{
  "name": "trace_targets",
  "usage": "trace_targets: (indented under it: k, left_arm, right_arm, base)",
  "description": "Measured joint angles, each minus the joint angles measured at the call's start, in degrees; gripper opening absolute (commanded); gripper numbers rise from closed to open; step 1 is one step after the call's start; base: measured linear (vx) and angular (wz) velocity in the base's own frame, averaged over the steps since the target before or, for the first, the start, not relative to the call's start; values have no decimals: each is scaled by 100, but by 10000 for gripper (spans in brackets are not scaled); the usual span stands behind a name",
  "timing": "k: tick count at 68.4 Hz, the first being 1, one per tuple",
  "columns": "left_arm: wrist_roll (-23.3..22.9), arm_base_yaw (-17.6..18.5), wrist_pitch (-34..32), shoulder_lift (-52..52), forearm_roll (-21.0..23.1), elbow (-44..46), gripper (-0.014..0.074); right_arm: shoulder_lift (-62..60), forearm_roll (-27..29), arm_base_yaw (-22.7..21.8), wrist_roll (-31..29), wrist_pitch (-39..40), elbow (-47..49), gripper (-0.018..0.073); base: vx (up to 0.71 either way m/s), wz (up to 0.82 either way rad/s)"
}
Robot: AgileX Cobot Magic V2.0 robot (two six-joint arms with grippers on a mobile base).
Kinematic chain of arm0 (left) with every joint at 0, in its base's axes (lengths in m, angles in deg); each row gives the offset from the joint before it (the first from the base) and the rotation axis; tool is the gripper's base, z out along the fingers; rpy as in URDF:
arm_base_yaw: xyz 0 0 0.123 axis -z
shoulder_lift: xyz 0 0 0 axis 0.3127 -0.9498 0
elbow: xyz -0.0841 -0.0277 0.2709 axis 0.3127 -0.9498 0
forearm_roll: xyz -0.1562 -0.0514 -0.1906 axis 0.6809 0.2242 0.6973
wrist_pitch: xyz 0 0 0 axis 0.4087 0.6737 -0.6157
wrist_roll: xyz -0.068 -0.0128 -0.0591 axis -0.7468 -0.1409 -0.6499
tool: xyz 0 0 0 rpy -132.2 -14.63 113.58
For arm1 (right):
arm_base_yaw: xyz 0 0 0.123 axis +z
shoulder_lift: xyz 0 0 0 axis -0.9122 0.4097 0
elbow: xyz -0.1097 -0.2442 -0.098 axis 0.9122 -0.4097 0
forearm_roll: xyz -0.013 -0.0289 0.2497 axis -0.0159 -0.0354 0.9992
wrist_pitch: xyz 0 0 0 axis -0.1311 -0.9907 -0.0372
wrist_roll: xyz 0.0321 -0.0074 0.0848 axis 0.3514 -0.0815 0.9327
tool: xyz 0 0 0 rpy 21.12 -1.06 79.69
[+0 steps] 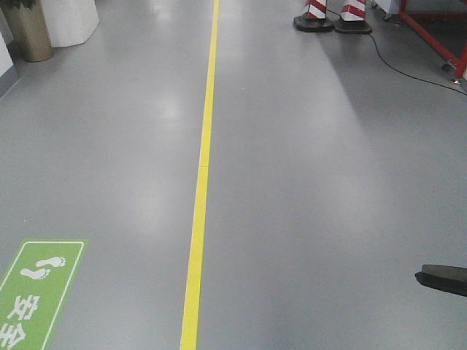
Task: Move and align brake pads A on conveyor
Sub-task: 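Drive along the yellow floor line past the striped cones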
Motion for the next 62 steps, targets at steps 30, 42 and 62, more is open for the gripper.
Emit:
trace_targets:
  k: [30,42,62]
  left_arm:
    - [0,0,11,0,0,0,-6]
    - [0,0,13,0,0,0,-6]
    - [0,0,13,0,0,0,-6]
  right_arm:
    - [0,0,0,0,0,0,-4]
    - [0,0,0,0,0,0,-4]
    - [0,0,0,0,0,0,-4]
  base:
    - [33,4]
    - [46,-4]
    - [52,-3]
